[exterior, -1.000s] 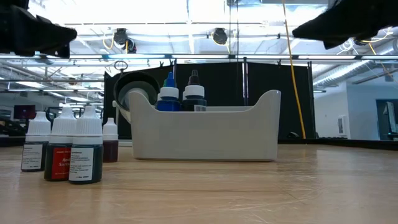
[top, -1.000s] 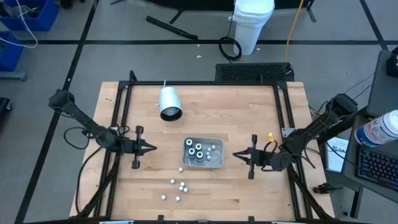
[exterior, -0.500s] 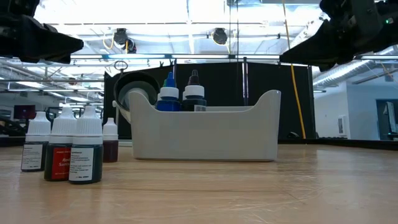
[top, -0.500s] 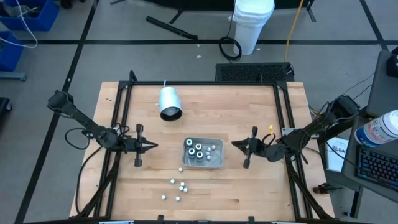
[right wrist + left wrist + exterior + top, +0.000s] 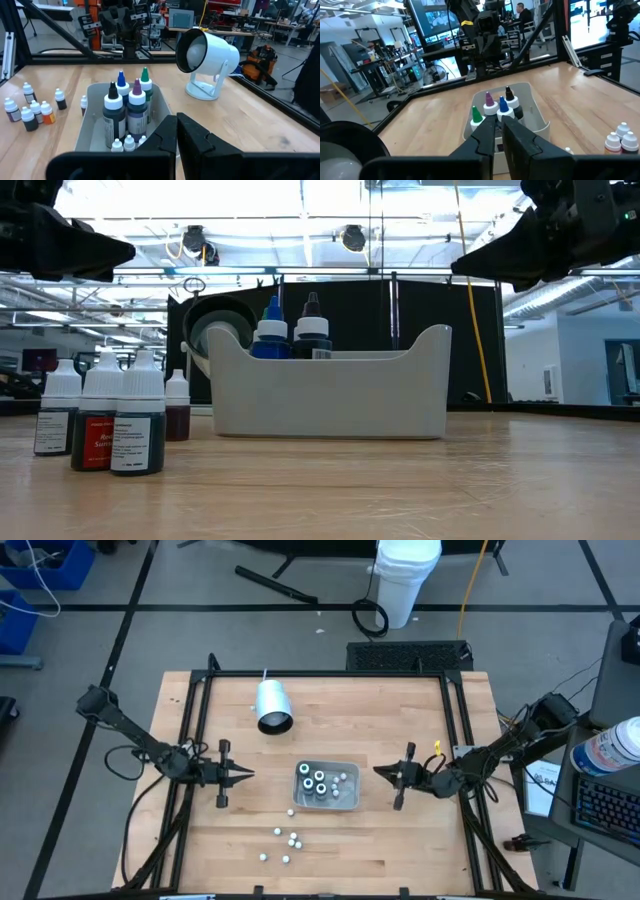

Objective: Pick & Place food coloring
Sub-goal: Put the green food coloring bottle into the gray bin

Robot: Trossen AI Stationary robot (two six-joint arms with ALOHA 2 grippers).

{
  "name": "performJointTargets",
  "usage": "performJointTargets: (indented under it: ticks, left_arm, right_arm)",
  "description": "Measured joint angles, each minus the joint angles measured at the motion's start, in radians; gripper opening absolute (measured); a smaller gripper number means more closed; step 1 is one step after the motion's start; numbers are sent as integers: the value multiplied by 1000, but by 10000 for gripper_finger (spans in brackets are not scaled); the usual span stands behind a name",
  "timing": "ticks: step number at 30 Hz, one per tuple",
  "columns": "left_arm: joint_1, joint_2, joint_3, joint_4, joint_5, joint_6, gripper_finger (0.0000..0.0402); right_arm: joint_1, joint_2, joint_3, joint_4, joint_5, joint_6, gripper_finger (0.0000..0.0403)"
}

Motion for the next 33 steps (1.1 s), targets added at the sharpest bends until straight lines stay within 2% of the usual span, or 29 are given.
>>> performJointTargets:
  ticks: [6, 9, 12, 17, 19, 22, 27, 30, 33]
  left_arm:
    - [0, 0, 0, 0, 0, 0, 41]
    - [0, 0, 0, 1, 1, -26, 42]
    - [0, 0, 0, 1, 16, -61, 42]
    - [0, 0, 0, 2, 19, -71, 42]
    - [0, 0, 0, 2, 20, -81, 42]
    - [0, 0, 0, 3, 20, -114, 42]
    - [0, 0, 0, 3, 20, -126, 42]
    - [0, 0, 0, 3, 20, -128, 42]
    - [0, 0, 0, 3, 20, -128, 42]
  right_arm:
    - [0, 0, 0, 85, -12, 0, 4]
    - [1, 7, 19, 124, -104, -41, 4]
    - [2, 50, 97, 93, -130, -79, 1]
    - [-28, 177, 299, -65, -151, -136, 1]
    - [-40, 226, 394, -153, -224, -155, 1]
    - [-46, 313, 523, -243, -391, -157, 3]
    - [-46, 421, 670, -256, -597, -182, 9]
    - [-45, 478, 724, -262, -651, -211, 9]
    - [-32, 550, 791, -269, -628, -230, 13]
